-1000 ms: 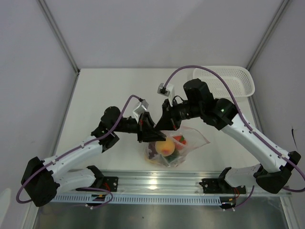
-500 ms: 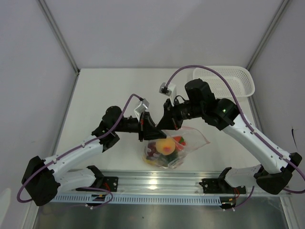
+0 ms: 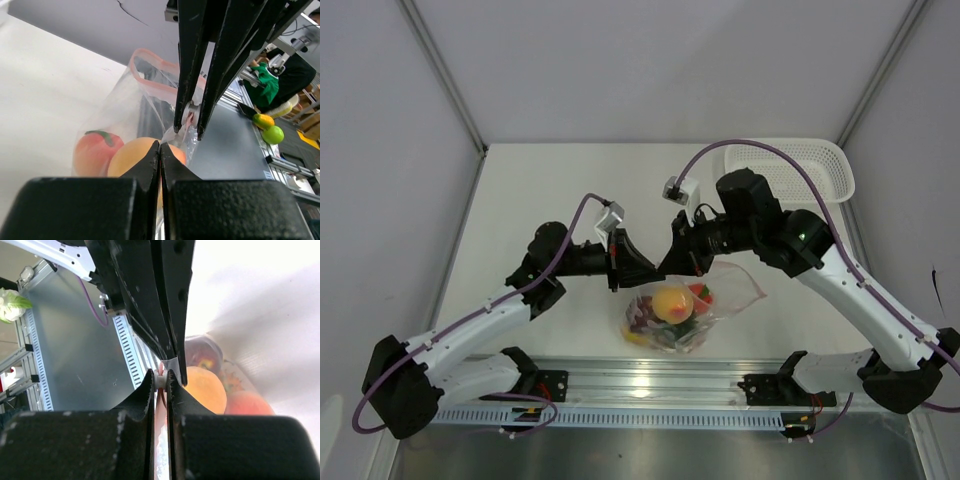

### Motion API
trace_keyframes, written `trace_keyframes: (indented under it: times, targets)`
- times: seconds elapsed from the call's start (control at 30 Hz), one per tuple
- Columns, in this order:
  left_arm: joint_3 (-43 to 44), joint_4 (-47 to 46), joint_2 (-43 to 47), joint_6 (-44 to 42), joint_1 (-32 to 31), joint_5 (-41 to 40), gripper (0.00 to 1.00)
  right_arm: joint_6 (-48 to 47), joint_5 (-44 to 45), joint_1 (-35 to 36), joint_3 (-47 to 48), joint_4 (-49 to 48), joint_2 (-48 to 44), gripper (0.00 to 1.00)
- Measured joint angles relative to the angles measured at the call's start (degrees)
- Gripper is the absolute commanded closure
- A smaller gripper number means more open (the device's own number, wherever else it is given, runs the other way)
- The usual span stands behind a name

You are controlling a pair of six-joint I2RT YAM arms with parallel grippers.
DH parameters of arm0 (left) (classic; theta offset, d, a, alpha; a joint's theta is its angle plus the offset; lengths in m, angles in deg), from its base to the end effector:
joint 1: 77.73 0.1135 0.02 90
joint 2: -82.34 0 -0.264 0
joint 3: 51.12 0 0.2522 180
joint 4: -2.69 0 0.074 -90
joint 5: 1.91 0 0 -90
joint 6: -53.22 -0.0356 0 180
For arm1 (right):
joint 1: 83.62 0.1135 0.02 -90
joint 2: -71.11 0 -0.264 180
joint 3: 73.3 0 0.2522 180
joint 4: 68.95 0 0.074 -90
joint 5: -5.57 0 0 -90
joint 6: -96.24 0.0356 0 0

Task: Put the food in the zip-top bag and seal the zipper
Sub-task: Adjust the zipper food storage bag at the center of the board.

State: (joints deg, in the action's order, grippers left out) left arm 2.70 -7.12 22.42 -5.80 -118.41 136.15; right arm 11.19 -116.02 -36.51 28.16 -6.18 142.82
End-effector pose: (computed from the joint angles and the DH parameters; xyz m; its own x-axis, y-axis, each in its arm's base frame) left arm 0.1617 -0.1739 0.3215 -0.4719 -0.0480 -0.8803 0.8814 -0.0020 -0.4724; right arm 0.1521 0.1912 0.4325 -0.4491 -0.3755 -0.8107 -0.8876 0.2914 0.3567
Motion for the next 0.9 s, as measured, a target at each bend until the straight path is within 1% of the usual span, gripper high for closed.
trace_keyframes:
  times: [0.13,0.17,0.2,0.23,0.27,0.3,0.33,0.4,0.43,0.57,0.6,0.63,0.77,0.87,0.9]
  targets:
    - [-0.02,-0.50,1.14,0.04,1.46,0.37,0.99,-0.07,0.50,-0.09,0.00,0.42,-0.13,1.00]
    - [-0.02,-1.07,1.16,0.09,1.64,0.72,0.86,-0.04,0.50,-0.11,0.00,0.42,-0.13,1.00]
    - [-0.24,-1.77,1.18,0.02,1.75,1.22,0.75,-0.04,0.52,-0.11,0.00,0.37,-0.13,1.00]
    - [-0.48,-2.19,1.29,0.31,1.81,1.73,0.68,-0.02,0.52,-0.11,0.00,0.33,-0.13,1.00]
    - [-1.07,-2.89,1.73,0.46,1.84,2.14,0.59,0.02,0.55,-0.11,0.00,0.28,-0.13,1.00]
    - [-1.68,-3.21,2.27,0.39,1.86,2.36,0.53,0.11,0.55,-0.11,0.00,0.13,-0.13,1.00]
    - [-2.38,-3.56,3.06,0.46,1.86,2.38,0.42,0.44,0.61,-0.11,0.00,-0.17,-0.13,1.00]
    - [-3.52,-3.13,4.94,0.00,1.88,2.05,0.38,0.87,0.81,-0.11,0.00,-0.76,-0.13,1.00]
    - [-3.98,-2.71,6.08,-0.31,1.88,1.86,0.33,1.09,1.01,-0.13,0.00,-1.07,-0.13,1.00]
    - [-4.76,-1.16,9.51,-2.32,1.88,1.05,0.29,2.12,1.44,-0.39,0.00,-1.42,0.00,1.00]
    - [-4.76,-1.11,9.70,-2.60,1.88,0.76,0.04,2.60,1.44,-0.48,0.00,-1.46,0.20,1.00]
    - [-4.76,-1.14,9.55,-3.10,1.88,0.42,0.01,2.89,1.51,-0.50,0.04,-1.53,0.39,1.00]
    - [-4.76,-0.04,7.80,-2.29,1.86,-2.08,0.00,6.16,4.66,-0.52,1.99,-1.38,2.99,1.00]
    - [-4.68,2.40,7.89,-2.64,1.51,-6.19,0.00,9.03,9.42,-0.04,3.39,-1.57,4.48,1.00]
    - [-4.57,3.32,8.07,-2.93,1.33,-7.48,0.01,10.03,12.61,0.24,3.74,-1.51,4.61,1.00]
